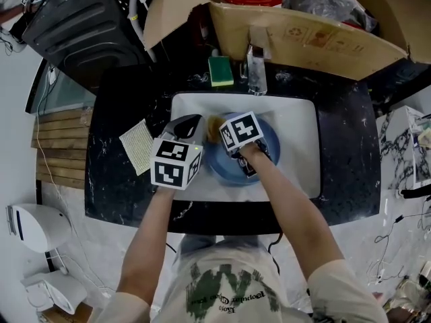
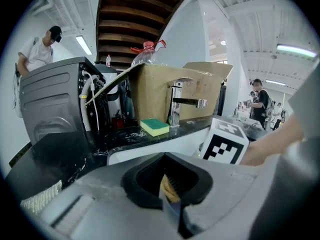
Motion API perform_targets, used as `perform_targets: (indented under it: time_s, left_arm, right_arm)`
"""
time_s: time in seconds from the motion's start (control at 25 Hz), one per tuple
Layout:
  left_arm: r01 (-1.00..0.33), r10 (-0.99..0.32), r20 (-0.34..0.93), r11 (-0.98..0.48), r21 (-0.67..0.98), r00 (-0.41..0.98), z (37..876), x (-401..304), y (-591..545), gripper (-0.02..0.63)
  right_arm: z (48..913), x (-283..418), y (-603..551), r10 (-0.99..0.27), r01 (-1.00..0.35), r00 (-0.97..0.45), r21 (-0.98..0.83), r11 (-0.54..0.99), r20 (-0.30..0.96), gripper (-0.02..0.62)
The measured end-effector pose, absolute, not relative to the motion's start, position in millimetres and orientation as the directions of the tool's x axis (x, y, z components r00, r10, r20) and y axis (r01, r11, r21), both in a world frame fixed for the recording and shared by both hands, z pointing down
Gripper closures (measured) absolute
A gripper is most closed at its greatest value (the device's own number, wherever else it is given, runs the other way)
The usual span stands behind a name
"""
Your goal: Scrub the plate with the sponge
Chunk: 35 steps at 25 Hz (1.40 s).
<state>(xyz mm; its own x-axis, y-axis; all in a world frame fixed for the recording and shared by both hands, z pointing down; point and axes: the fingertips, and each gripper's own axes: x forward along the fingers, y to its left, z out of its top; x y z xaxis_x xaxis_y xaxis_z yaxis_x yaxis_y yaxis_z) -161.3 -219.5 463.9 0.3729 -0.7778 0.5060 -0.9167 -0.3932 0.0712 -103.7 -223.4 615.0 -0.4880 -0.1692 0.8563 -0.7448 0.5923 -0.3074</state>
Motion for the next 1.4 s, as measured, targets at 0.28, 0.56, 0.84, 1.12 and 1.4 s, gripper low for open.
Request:
perform_targets:
  time_s: [0.28,0.56,0.84,1.12,1.4]
  left_arm:
    - [-0.913,-0.768,0.518,-0.401,0.071,0.378,468.6,-159.5,-219.6,0.603]
    - [-0.909,-0.758,0.527,-0.410,0.073,0.384,471.7,-155.3,-218.3,0.603]
    - [-0.910,-0.756,0.531,-0.409,0.073,0.382,471.8,-154.7,-217.7,0.603]
    - [-0.906,-0.748,0.537,-0.417,0.076,0.389,473.6,-151.9,-216.4,0.603]
    - [-0.903,-0.749,0.531,-0.421,0.080,0.397,473.1,-147.8,-215.9,0.603]
  right_arm:
    - [619.2,-97.6,-234.3,-0.181,-0.771,-0.469,-0.300,0.562,0.865,0.532]
    - [620.2,-84.2,-244.0,-0.221,-0.813,-0.440,-0.281,0.511,0.870,0.532]
    - [621.6,-69.0,-250.2,-0.245,-0.842,-0.407,-0.257,0.473,0.880,0.534]
    - [622.0,-52.7,-252.6,-0.262,-0.866,-0.368,-0.225,0.447,0.892,0.532]
    - [622.1,-34.1,-251.8,-0.269,-0.894,-0.340,-0.221,0.391,0.901,0.534]
